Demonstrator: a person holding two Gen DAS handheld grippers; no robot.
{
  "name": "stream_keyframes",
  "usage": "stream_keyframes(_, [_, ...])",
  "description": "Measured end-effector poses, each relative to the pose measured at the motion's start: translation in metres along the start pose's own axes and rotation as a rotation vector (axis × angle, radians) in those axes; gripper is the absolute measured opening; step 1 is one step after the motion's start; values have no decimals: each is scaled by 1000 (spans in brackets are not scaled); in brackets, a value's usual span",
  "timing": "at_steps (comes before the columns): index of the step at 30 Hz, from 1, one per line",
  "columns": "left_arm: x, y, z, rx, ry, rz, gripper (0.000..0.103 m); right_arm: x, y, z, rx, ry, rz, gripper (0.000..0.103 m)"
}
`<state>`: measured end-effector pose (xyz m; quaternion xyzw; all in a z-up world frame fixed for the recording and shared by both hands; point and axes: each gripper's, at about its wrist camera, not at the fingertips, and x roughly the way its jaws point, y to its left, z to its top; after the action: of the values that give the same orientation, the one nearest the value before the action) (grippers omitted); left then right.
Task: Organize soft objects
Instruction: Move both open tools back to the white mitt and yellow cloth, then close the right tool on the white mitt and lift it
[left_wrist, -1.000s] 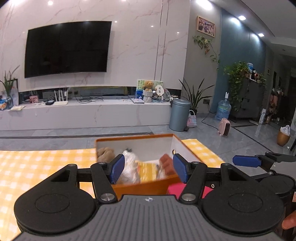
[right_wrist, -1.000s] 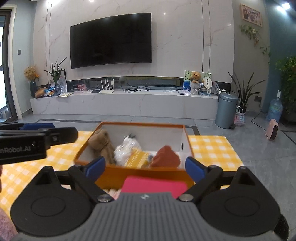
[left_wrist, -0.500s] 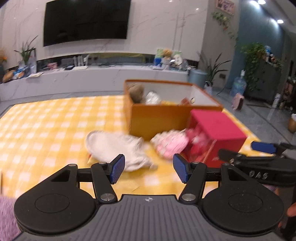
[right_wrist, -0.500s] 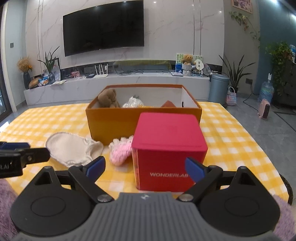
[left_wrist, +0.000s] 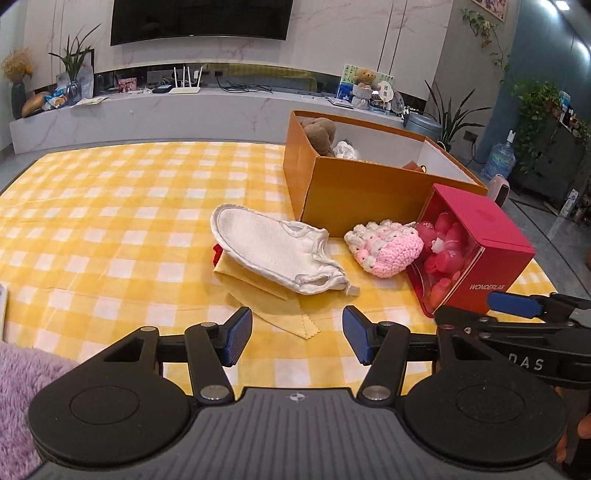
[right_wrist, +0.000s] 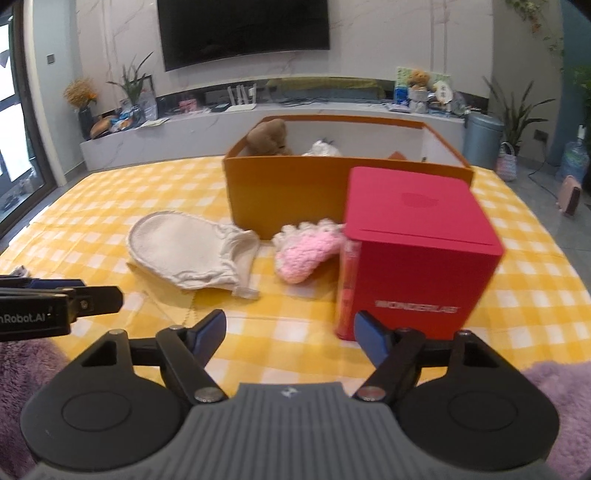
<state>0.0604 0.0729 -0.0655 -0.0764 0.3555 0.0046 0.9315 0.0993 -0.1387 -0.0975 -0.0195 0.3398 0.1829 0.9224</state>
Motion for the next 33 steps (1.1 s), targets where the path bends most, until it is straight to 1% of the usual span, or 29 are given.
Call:
stream_keyframes(2, [2, 4, 1, -4, 3, 0, 65, 5, 7, 2, -14, 6, 21, 73])
stream_keyframes(5, [6, 13, 5, -27, 12, -9, 64, 12, 19, 4, -55, 9, 47, 71])
stream_keyframes(7, [9, 17, 9, -32, 20, -6, 61, 18, 26, 8, -77, 12, 72, 70])
stream_keyframes(12, [21, 28, 20, -16, 51, 38, 61, 42, 40, 21, -139, 27, 107, 68])
stream_keyframes(14, [27, 34, 26, -20, 61, 56, 55, 54, 47, 25, -172, 41, 132, 68])
stream_keyframes(15, [31, 37, 29, -22, 74, 60, 46, 60, 51, 27, -190, 46, 141, 68])
stream_keyframes(16, [36, 40, 30, -20, 90, 63, 40, 67, 56, 28, -212, 50, 150, 68])
stream_keyframes(19, [49, 45, 30, -26, 120, 79, 39, 84, 67, 31, -241, 67, 167, 68])
stream_keyframes(21, [55, 49, 29, -49, 136, 68, 39, 96, 74, 33, -266, 73, 175, 66])
stream_keyframes(24, [61, 56, 27, -82, 154, 58, 39, 110, 85, 36, -312, 71, 179, 61])
stream_keyframes(25, [61, 57, 28, -92, 156, 53, 39, 113, 87, 37, -317, 75, 187, 59])
stream_keyframes(27, [61, 60, 28, -114, 149, 45, 39, 120, 89, 37, -313, 86, 206, 46])
stream_keyframes(29, [59, 63, 30, -134, 132, 55, 46, 122, 87, 37, -295, 97, 238, 8])
stream_keyframes(30, [59, 64, 31, -142, 124, 68, 53, 122, 84, 38, -270, 99, 256, 4])
stream_keyframes(31, [60, 65, 31, -147, 120, 77, 54, 120, 80, 39, -241, 97, 258, 3])
stream_keyframes(32, [61, 65, 32, -151, 121, 72, 54, 118, 77, 40, -218, 88, 255, 0])
stream_keyframes(33, [63, 65, 32, -155, 123, 57, 54, 114, 73, 41, -196, 80, 249, 0])
